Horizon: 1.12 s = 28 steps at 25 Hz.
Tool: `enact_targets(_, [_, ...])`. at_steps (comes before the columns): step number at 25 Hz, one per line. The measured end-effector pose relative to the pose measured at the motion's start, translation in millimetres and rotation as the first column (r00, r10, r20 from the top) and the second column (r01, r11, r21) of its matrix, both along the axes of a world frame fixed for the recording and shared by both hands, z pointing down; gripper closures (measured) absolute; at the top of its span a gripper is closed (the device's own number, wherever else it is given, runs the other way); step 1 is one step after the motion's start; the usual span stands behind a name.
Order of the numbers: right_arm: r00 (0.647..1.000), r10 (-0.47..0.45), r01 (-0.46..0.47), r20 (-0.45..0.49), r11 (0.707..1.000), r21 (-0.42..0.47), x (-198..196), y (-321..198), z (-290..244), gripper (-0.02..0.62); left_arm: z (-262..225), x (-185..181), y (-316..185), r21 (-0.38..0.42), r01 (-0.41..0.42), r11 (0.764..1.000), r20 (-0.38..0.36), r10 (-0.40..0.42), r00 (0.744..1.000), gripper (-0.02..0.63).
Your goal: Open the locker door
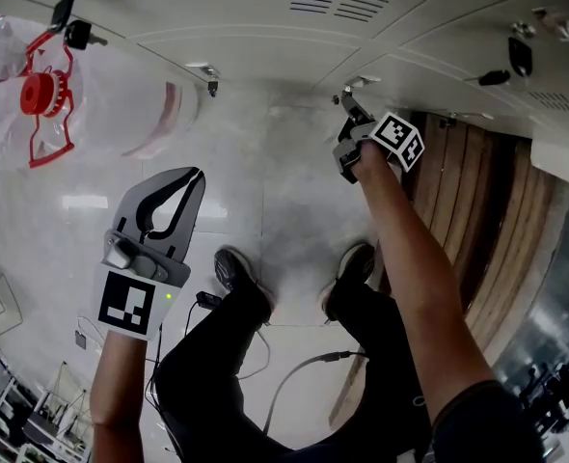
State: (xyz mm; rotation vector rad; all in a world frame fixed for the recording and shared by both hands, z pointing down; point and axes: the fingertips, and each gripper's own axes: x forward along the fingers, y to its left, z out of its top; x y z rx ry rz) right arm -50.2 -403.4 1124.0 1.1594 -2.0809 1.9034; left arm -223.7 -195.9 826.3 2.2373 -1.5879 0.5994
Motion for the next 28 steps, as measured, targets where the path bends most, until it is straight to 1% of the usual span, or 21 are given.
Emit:
enact_targets(1, [1.0, 0.009, -0.008, 0.011, 1.0, -0.013, 0.2, -0.2, 0.1, 0.546, -0.2, -0.2, 0.6, -0.001, 0.001, 1.0, 0.0, -0.001, 1.0, 0.584])
enact_targets(2, [1.0, -0.006, 0.006, -0.015, 1.0, 0.0, 0.9, -0.4, 0.0, 0.546, -0.4, -0.2, 1.3, -0.002, 0.001, 1.0, -0.001, -0.001, 1.0, 0.584])
enact_targets(3, [0.997, -0.035, 0.037, -0.07, 0.999, 0.031, 2.2, -0.8, -0.6, 0.546, -0.8, 0.0, 2.0, -0.003, 0.0, 1.0, -0.001, 0.0, 1.0, 0.584])
enact_targets(4, [0.986, -0.074, 0.086, -0.151, 0.993, 0.076, 4.1, -1.2, -2.1, 0.545, -1.3, 0.3, 2.7, -0.004, -0.001, 1.0, -0.001, 0.001, 1.0, 0.584])
enact_targets(5, [0.961, -0.119, 0.154, -0.249, 0.98, 0.128, 6.0, -1.4, -5.0, 0.546, -1.8, 0.8, 3.2, -0.005, -0.003, 1.0, -0.001, 0.003, 1.0, 0.584])
enact_targets(6, [0.92, -0.164, 0.239, -0.355, 0.954, 0.18, 7.5, -1.1, -9.7, 0.545, -2.2, 1.5, 3.5, -0.007, -0.003, 1.0, -0.003, 0.003, 1.0, 0.584])
enact_targets(7, [0.866, -0.201, 0.333, -0.457, 0.915, 0.229, 7.6, -0.3, -16.5, 0.538, -2.7, 2.2, 3.6, -0.008, -0.003, 1.0, -0.005, 0.003, 1.0, 0.584])
enact_targets(8, [0.806, -0.224, 0.427, -0.548, 0.862, 0.275, 5.8, 0.8, -25.7, 0.526, -3.2, 3.0, 3.5, -0.008, -0.003, 1.0, -0.008, 0.003, 1.0, 0.584])
enact_targets(9, [0.746, -0.23, 0.511, -0.625, 0.799, 0.317, 2.3, 1.8, -37.2, 0.517, -3.7, 3.8, 3.3, -0.007, -0.003, 1.0, -0.01, 0.003, 1.0, 0.584])
enact_targets(10, [0.698, -0.219, 0.577, -0.682, 0.736, 0.354, -2.1, 2.4, -50.2, 0.517, -4.4, 4.4, 2.9, -0.006, -0.003, 1.0, -0.012, 0.003, 1.0, 0.584])
enact_targets(11, [0.667, -0.2, 0.621, -0.718, 0.682, 0.387, -6.9, 2.5, -63.2, 0.517, -5.2, 4.9, 2.5, -0.005, -0.002, 1.0, -0.015, 0.002, 1.0, 0.584])
enact_targets(12, [0.654, -0.182, 0.645, -0.734, 0.642, 0.415, -11.9, 2.0, -75.1, 0.517, -6.1, 5.3, 2.1, -0.003, -0.002, 1.0, -0.017, 0.002, 1.0, 0.584])
enact_targets(13, [0.652, -0.169, 0.657, -0.739, 0.613, 0.439, -17.0, 1.0, -85.1, 0.517, -6.9, 5.7, 1.8, -0.001, -0.001, 1.0, -0.018, 0.001, 1.0, 0.584])
enact_targets(14, [0.653, -0.161, 0.664, -0.74, 0.592, 0.457, -21.8, -0.4, -93.1, 0.517, -7.8, 6.0, 1.6, 0.001, 0.001, 1.0, -0.02, -0.001, 1.0, 0.584])
enact_targets(15, [0.653, -0.156, 0.669, -0.741, 0.578, 0.468, -25.8, -2.1, -98.9, 0.517, -8.7, 6.3, 1.7, 0.003, 0.002, 1.0, -0.021, -0.002, 1.0, 0.584])
enact_targets(16, [0.653, -0.153, 0.672, -0.742, 0.57, 0.474, -28.9, -4.0, -102.7, 0.517, -9.5, 6.7, 2.3, 0.003, 0.004, 1.0, -0.022, -0.003, 1.0, 0.584])
enact_targets(20, [0.651, -0.152, 0.672, -0.743, 0.571, 0.472, -34.8, -10.7, -107.7, 0.517, -12.2, 6.4, 6.0, -0.002, 0.005, 1.0, -0.021, -0.005, 1.0, 0.584])
enact_targets(24, [0.65, -0.168, 0.679, -0.741, 0.566, 0.468, -33.1, -4.2, -108.5, 0.517, -15.0, 3.3, 9.5, -0.006, 0.014, 1.0, -0.021, -0.015, 1.0, 0.584])
enact_targets(28, [0.646, -0.187, 0.695, -0.74, 0.546, 0.468, -25.7, 14.9, -109.1, 0.517, -16.7, 0.4, 11.0, -0.009, 0.023, 1.0, -0.022, -0.023, 1.0, 0.584])
